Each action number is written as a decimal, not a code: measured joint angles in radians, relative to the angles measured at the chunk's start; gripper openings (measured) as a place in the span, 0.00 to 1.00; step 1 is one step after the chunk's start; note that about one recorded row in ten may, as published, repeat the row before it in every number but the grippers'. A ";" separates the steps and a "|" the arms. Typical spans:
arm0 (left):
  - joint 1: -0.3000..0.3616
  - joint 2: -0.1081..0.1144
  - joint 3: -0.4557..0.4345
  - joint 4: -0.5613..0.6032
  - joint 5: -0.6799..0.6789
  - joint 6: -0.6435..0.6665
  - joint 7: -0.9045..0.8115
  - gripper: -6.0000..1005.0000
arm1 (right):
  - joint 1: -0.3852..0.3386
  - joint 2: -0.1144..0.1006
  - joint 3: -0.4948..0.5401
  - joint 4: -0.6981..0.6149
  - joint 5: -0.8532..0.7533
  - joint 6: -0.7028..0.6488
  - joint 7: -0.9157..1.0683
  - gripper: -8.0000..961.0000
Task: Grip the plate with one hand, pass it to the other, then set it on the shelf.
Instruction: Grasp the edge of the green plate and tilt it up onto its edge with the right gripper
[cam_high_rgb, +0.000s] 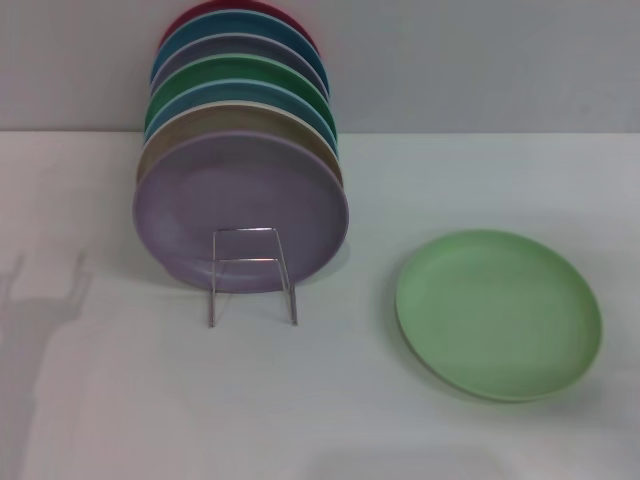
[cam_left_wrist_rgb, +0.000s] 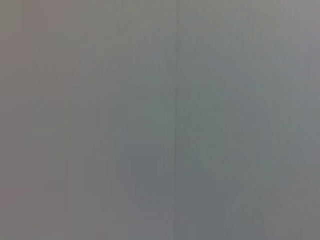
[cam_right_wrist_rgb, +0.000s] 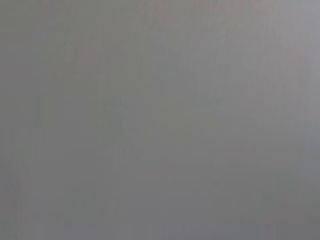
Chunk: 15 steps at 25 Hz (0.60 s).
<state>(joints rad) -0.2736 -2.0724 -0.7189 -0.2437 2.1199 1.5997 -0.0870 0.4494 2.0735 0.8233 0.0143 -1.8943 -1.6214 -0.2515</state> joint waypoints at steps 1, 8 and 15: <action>0.000 0.000 0.000 0.000 0.000 0.000 0.000 0.75 | 0.000 0.000 0.000 0.001 0.000 0.000 0.000 0.66; 0.008 -0.001 -0.001 -0.004 0.000 0.005 0.000 0.75 | -0.001 0.000 0.007 -0.001 0.000 0.017 0.000 0.66; 0.008 -0.002 0.001 -0.011 0.000 0.003 0.000 0.75 | -0.002 0.001 0.008 -0.007 0.000 0.022 -0.015 0.66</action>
<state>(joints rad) -0.2655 -2.0739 -0.7178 -0.2544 2.1199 1.6029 -0.0873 0.4472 2.0741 0.8316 0.0073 -1.8944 -1.5999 -0.2660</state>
